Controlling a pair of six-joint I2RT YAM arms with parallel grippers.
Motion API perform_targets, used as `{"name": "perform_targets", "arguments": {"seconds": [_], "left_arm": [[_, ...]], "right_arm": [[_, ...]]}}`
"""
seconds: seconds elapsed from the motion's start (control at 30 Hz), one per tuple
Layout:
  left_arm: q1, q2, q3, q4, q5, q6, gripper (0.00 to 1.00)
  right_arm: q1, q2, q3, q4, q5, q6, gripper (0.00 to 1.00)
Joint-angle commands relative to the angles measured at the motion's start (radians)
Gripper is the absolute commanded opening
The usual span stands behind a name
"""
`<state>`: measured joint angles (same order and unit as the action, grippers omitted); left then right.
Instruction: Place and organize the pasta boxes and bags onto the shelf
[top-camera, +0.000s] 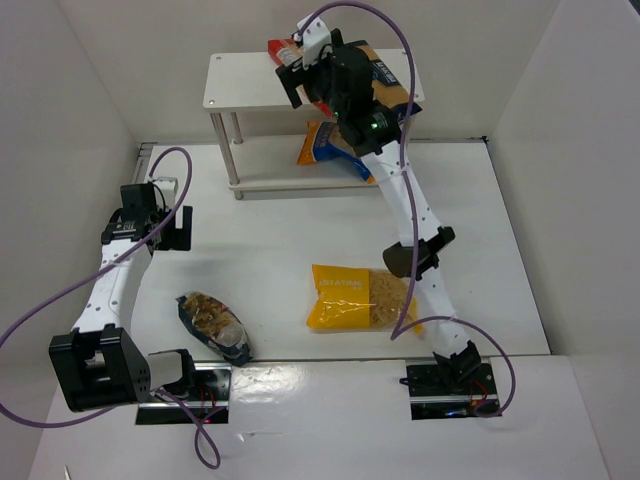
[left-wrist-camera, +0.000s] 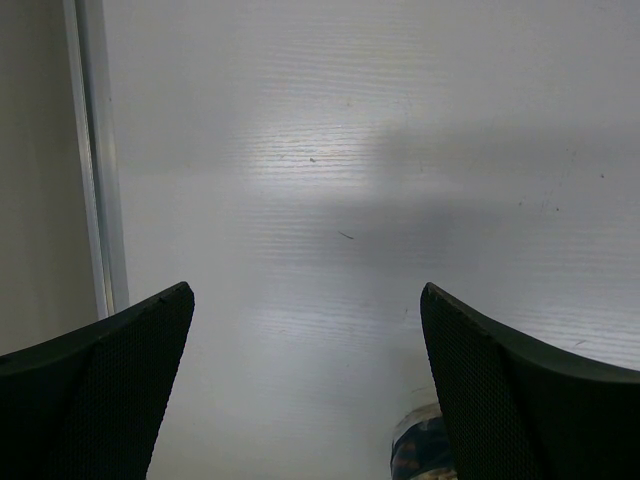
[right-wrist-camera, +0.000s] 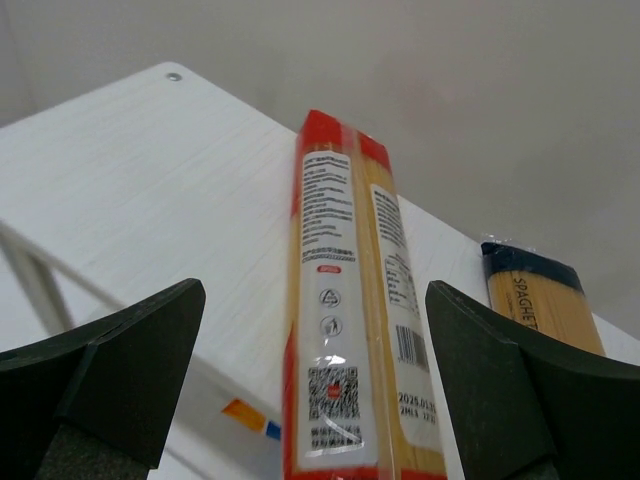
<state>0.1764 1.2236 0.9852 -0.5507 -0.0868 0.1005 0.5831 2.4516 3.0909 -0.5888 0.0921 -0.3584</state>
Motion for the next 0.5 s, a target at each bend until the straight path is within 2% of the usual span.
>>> {"name": "perform_targets", "arguments": {"seconds": [0.0, 0.23, 0.47], "left_arm": [[0.006, -0.026, -0.006, 0.006, 0.027, -0.007, 1.00], [0.006, -0.026, -0.006, 0.006, 0.016, -0.007, 1.00], [0.006, -0.035, -0.006, 0.006, 0.016, -0.007, 1.00]], "right_arm": [[0.015, -0.155, 0.045, -0.100, -0.051, 0.065, 0.99], [0.015, -0.250, 0.045, -0.308, -0.101, 0.111, 0.99], [-0.023, -0.492, -0.228, -0.368, -0.264, 0.200, 0.99]]}}
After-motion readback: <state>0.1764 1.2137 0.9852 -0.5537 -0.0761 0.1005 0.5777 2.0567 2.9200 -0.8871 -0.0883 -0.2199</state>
